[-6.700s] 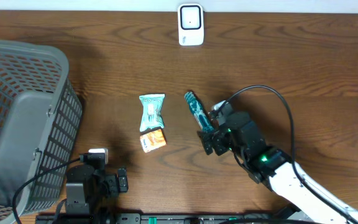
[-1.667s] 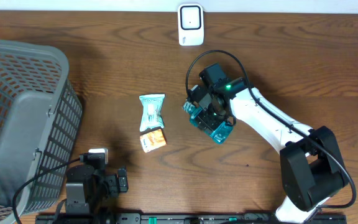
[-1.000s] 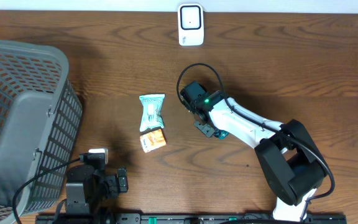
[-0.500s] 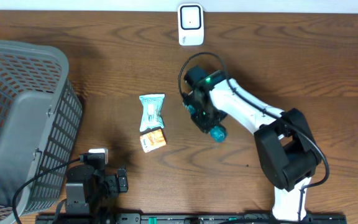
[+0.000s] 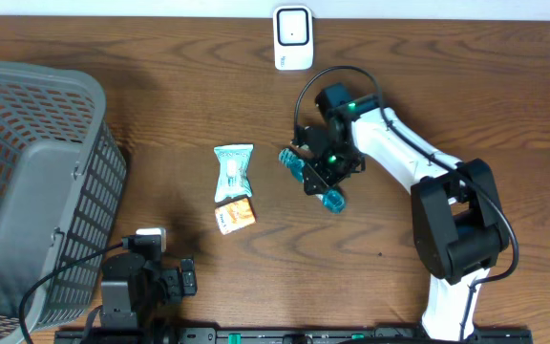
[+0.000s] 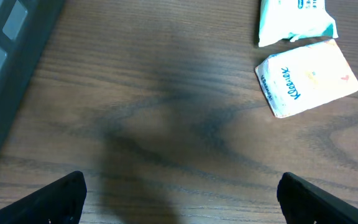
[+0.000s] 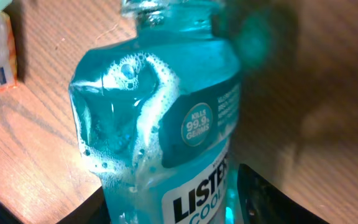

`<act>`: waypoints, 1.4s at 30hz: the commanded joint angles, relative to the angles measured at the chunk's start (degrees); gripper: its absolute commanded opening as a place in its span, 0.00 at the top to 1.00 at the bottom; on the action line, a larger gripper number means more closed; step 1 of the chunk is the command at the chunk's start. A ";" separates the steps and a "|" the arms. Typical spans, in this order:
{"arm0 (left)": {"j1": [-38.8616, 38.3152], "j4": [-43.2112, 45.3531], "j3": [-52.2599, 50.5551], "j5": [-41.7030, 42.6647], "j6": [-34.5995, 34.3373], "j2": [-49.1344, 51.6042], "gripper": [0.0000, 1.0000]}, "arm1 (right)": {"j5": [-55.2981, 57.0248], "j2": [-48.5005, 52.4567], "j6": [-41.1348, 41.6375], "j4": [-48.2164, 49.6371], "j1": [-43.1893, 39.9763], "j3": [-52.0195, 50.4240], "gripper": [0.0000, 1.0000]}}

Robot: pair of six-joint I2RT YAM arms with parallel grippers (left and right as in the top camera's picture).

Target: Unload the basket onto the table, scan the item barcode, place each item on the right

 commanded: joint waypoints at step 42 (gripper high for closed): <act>0.13 -0.13 0.39 -0.17 -0.09 -0.20 0.02 | 29.88 -4.24 15.17 8.48 16.00 -0.90 0.01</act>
